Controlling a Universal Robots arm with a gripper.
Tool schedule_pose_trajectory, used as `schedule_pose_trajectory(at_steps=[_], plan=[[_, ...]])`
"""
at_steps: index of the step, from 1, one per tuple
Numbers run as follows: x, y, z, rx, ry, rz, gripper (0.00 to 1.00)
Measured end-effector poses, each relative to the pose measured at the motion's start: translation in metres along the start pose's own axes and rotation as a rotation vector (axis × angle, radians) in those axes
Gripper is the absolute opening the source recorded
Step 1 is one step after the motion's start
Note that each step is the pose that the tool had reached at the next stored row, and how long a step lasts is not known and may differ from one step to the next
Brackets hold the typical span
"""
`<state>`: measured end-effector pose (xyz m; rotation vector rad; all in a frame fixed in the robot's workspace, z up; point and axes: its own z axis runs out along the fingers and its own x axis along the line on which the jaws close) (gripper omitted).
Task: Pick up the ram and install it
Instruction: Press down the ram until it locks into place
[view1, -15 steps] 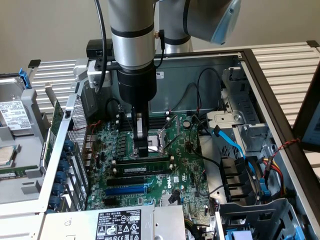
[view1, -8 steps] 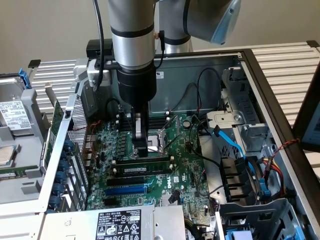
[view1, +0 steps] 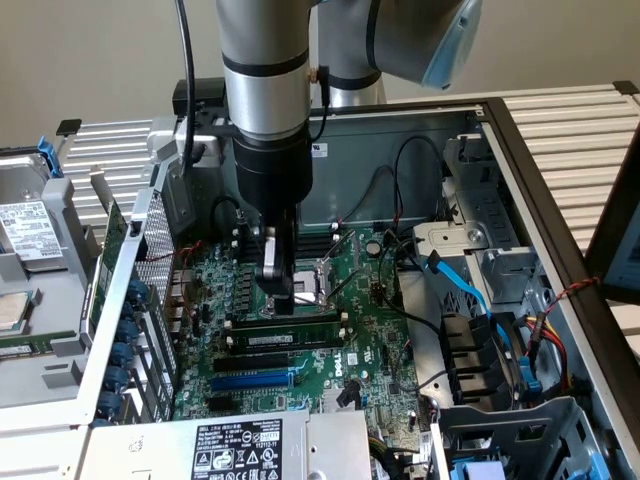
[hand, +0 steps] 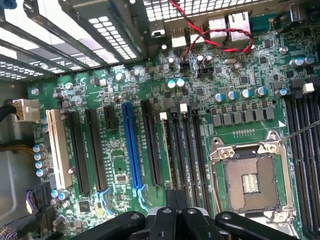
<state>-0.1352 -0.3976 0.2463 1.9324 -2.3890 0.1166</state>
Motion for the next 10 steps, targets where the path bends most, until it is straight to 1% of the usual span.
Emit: schedule_pose_trajectory(at_steps=[3, 5, 10], plan=[[0.0, 0.0, 0.0, -0.0046, 0.0006, 0.045, 0.11], [0.0, 0.0, 0.0001, -0.0059, 0.0008, 0.065, 0.11], [0.0, 0.0, 0.0001, -0.0066, 0.0006, 0.123, 0.11]])
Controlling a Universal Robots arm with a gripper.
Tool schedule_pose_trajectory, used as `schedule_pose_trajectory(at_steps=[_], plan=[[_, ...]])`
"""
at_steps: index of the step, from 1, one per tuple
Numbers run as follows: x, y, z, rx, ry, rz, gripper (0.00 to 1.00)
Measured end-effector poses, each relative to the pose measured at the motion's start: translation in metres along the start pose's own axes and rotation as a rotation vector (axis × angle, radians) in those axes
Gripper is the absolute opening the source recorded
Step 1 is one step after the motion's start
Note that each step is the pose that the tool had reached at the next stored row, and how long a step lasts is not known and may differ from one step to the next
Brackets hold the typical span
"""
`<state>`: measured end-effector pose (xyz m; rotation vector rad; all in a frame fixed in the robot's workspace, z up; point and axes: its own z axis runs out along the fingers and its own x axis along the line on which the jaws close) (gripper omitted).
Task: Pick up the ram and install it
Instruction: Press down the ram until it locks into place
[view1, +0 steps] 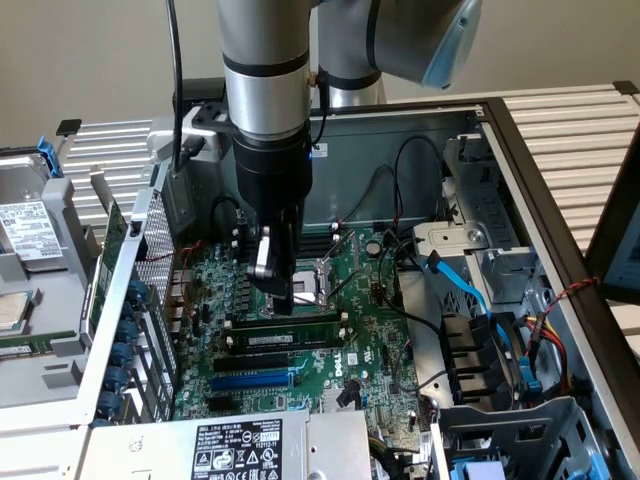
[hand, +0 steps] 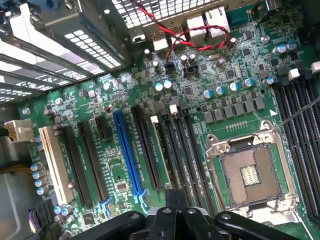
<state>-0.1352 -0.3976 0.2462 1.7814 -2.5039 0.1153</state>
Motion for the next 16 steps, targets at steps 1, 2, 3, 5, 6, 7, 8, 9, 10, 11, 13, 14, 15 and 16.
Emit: schedule_pose_trajectory(at_steps=[1, 2, 3, 5, 6, 7, 8, 9, 10, 11, 13, 14, 15, 16], plan=[[0.0, 0.0, 0.0, 0.0003, -0.0004, 0.012, 0.11], [0.0, -0.0001, 0.0, 0.001, -0.0008, 0.023, 0.11], [0.0, -0.0001, 0.0001, 0.0019, -0.0013, 0.034, 0.11], [0.0, 0.0, 0.0001, 0.0048, -0.0026, 0.056, 0.11], [0.0, 0.0, 0.0001, 0.0064, -0.0032, 0.067, 0.11], [0.0, 0.0, 0.0, 0.0077, -0.0037, 0.078, 0.11], [0.0, 0.0, 0.0, 0.0092, -0.0043, 0.09, 0.11], [0.0, 0.0, 0.0, 0.0106, -0.005, 0.101, 0.11], [0.0, 0.0, 0.0, 0.0121, -0.0057, 0.112, 0.11], [0.0, 0.0, 0.0, 0.0132, -0.0062, 0.123, 0.11], [0.0, 0.0, 0.0, 0.0141, -0.0067, 0.147, 0.11], [0.0, 0.0, 0.0, 0.014, -0.0066, 0.159, 0.11], [0.0, 0.0, -0.0001, 0.0136, -0.0064, 0.172, 0.11], [0.0, 0.0001, -0.0001, 0.0131, -0.0062, 0.184, 0.11]])
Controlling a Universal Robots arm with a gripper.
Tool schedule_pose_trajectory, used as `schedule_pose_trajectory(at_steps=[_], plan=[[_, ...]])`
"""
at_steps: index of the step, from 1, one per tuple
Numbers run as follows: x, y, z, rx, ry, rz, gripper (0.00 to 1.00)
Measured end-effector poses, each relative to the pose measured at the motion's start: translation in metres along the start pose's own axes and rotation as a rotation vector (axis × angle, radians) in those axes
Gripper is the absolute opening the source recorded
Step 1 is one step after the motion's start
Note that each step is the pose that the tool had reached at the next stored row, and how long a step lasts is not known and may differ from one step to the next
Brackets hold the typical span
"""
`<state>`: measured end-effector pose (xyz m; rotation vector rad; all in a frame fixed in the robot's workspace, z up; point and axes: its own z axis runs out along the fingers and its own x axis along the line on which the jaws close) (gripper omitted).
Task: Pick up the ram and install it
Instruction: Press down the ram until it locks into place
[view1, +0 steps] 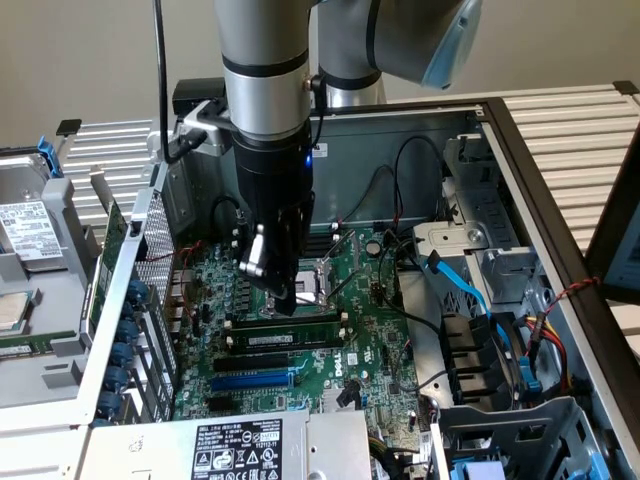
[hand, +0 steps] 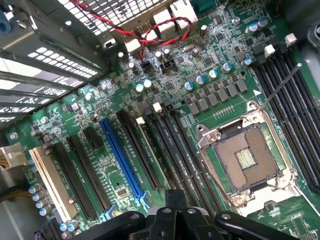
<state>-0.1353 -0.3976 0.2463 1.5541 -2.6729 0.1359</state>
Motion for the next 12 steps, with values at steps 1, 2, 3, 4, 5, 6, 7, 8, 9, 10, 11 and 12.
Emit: schedule_pose_trajectory(at_steps=[1, 2, 3, 4, 5, 6, 7, 8, 9, 10, 11, 12], plan=[[0.0, 0.0, 0.0, -0.0004, 0.0004, 0.012, 0.11], [0.0, 0.0, 0.0, -0.0004, 0.0003, 0.024, 0.11], [-0.0001, 0.0, 0.0001, 0.0001, -0.0004, 0.036, 0.11], [-0.0001, -0.0001, 0.0001, 0.0009, -0.0014, 0.047, 0.11], [-0.0001, -0.0002, 0.0001, 0.0018, -0.0022, 0.058, 0.11], [-0.0001, -0.0002, 0.0001, 0.0024, -0.0029, 0.069, 0.11], [-0.0001, -0.0001, 0.0001, 0.003, -0.0034, 0.081, 0.11], [-0.0001, -0.0001, 0.0001, 0.0034, -0.0037, 0.093, 0.11], [-0.0001, 0.0, 0.0001, 0.003, -0.0037, 0.105, 0.11], [0.0, 0.0, 0.0, 0.0022, -0.0034, 0.118, 0.11], [0.0, 0.0, 0.0, 0.0011, -0.0031, 0.13, 0.11], [0.0, 0.0, 0.0, 0.0, -0.0027, 0.144, 0.11]])
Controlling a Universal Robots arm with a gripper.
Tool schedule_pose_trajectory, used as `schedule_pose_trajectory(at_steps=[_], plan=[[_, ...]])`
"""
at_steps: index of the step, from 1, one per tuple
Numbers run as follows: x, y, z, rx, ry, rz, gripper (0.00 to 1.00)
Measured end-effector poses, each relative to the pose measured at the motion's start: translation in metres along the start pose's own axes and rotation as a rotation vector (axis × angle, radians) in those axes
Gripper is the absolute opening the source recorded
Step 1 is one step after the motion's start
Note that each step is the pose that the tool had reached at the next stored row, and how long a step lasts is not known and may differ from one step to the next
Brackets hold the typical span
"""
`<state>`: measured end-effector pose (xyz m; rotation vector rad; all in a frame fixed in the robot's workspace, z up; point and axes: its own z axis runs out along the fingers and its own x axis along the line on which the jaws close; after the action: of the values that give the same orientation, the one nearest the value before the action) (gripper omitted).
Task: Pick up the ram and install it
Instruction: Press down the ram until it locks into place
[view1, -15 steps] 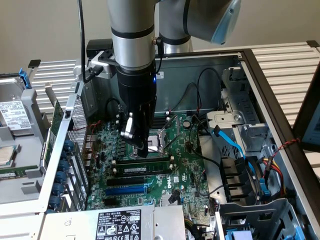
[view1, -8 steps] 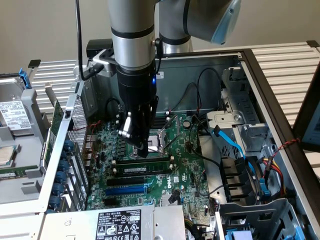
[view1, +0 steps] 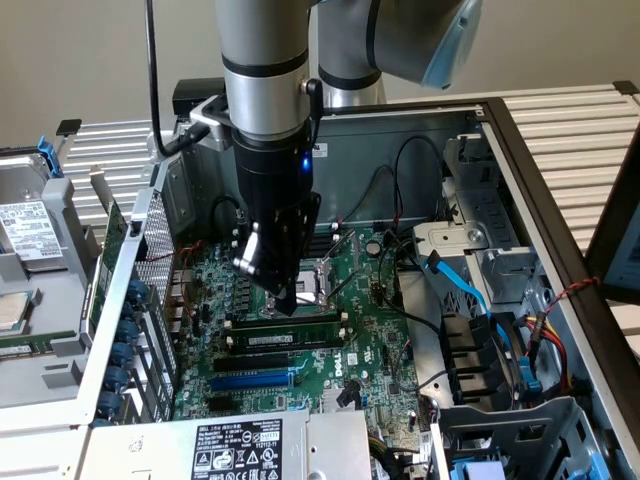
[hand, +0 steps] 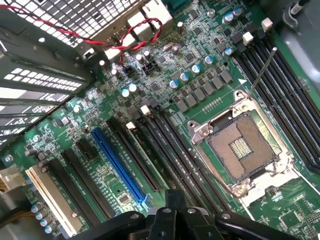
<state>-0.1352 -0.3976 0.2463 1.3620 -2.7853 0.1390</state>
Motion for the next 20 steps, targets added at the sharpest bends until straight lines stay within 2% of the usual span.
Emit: schedule_pose_trajectory(at_steps=[13, 20], plan=[[0.0, 0.0, 0.0001, -0.0119, 0.0008, 0.161, 0.11], [0.0, 0.0, 0.0002, -0.0113, -0.003, 0.243, 0.11]])
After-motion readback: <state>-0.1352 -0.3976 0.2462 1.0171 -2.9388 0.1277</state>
